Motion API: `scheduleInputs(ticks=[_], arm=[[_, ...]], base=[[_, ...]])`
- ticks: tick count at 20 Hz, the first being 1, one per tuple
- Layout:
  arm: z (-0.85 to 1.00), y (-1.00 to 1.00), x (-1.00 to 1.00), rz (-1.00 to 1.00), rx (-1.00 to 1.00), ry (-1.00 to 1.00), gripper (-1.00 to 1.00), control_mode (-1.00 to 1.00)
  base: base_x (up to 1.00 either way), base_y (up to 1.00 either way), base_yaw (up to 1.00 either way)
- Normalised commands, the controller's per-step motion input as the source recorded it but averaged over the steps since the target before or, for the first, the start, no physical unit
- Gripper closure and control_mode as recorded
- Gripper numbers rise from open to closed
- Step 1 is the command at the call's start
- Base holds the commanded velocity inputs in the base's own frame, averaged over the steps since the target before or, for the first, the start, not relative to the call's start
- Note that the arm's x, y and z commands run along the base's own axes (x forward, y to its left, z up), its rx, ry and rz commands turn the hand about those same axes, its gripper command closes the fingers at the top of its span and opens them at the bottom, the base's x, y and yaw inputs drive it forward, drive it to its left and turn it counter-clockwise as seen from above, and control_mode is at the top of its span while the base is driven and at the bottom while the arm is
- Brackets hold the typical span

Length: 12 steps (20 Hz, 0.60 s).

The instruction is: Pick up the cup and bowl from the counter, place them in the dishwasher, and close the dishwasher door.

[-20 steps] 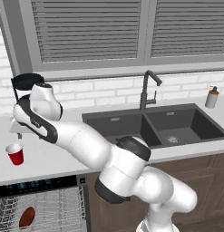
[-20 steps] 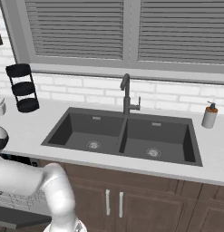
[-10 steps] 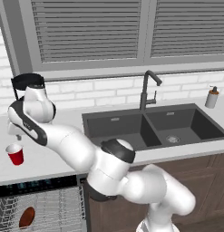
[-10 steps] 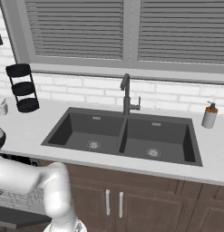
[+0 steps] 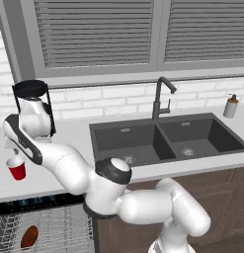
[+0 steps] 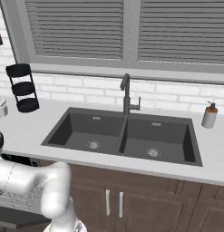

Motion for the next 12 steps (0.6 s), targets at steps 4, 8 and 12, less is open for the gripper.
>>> scheduleInputs(ticks=[4,8,12], arm=[[-0.28,0.39,0.17,-0.04,-0.01,0.00,-1.00,-1.00],[-0.31,0.20,0.27,-0.05,-0.04,0.02,-1.00,-1.00],[-0.23,0.02,0.28,-0.04,-0.04,0.08,-1.00,-1.00]], base=[[0.00,0.00,0.00],[0.00,0.00,0.00],[0.00,0.00,0.00]])
